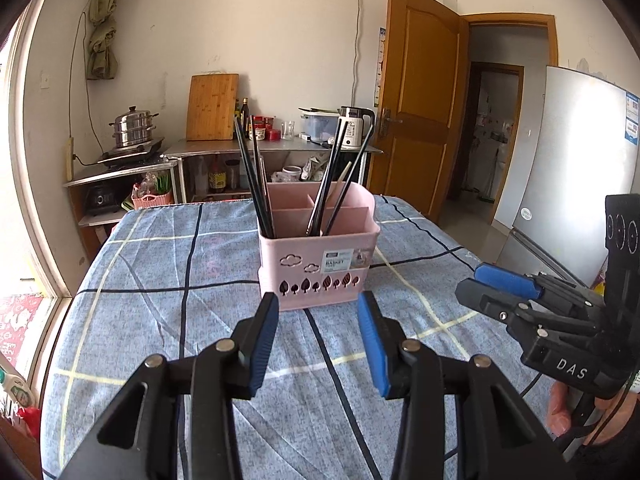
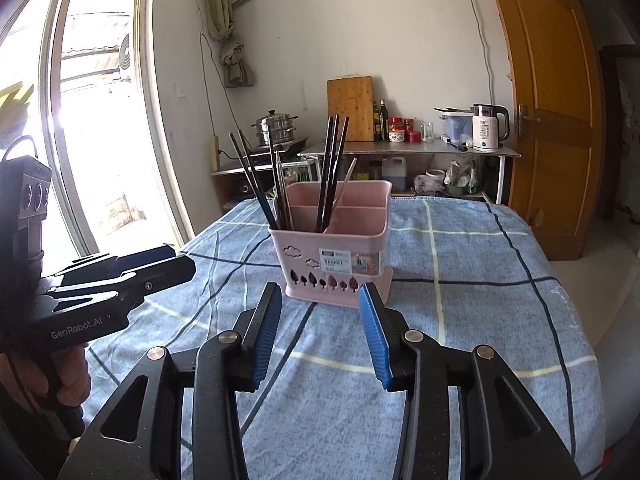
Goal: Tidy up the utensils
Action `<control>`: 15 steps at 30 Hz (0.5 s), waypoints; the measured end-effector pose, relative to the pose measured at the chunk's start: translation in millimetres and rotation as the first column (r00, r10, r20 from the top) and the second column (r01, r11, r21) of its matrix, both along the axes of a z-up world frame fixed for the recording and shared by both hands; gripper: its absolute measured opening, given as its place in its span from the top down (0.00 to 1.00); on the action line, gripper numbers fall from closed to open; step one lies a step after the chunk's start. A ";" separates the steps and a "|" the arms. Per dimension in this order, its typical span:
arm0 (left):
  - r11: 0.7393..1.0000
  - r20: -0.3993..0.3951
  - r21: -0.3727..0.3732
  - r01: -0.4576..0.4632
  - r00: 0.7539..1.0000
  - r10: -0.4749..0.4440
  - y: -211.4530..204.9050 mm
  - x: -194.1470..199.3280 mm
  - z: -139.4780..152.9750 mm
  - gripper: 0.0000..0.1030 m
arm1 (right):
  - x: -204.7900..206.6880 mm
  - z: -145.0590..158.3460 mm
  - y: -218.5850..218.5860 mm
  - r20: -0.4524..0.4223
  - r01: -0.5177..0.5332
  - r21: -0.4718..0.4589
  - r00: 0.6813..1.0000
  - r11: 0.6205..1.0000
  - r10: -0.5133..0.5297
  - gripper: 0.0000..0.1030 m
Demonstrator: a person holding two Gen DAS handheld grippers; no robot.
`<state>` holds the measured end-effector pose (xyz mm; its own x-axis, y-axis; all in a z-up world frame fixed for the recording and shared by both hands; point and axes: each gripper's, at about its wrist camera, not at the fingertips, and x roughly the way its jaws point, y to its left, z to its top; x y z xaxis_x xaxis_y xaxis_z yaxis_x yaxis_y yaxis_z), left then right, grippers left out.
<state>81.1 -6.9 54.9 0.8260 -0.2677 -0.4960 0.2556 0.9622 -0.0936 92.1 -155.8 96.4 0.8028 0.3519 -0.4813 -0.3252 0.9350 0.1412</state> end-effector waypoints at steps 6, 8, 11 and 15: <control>0.999 0.010 -0.005 -0.048 0.999 0.048 1.9 -13.6 -12.6 0.59 | -19.5 -14.2 4.9 -0.008 0.010 -0.010 1.000 1.000 -0.010 0.60; 0.998 0.022 -0.010 -0.066 0.998 0.066 4.5 -18.4 -15.1 0.59 | -24.6 -16.5 4.1 -0.002 0.016 -0.001 1.000 1.000 -0.016 0.59; 0.997 0.035 -0.015 -0.082 0.996 0.083 6.9 -23.9 -19.8 0.59 | -30.8 -22.8 4.1 -0.001 0.036 0.003 0.999 0.999 -0.036 0.59; 0.996 0.041 -0.005 -0.085 0.996 0.085 5.5 -28.1 -27.2 0.59 | -35.1 -33.2 6.5 -0.007 0.049 -0.021 0.999 0.999 -0.049 0.59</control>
<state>53.0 -1.4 27.7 0.8655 -0.1975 -0.4604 0.1770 0.9803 -0.0879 56.9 -149.2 63.2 0.8150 0.3023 -0.4943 -0.2783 0.9525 0.1238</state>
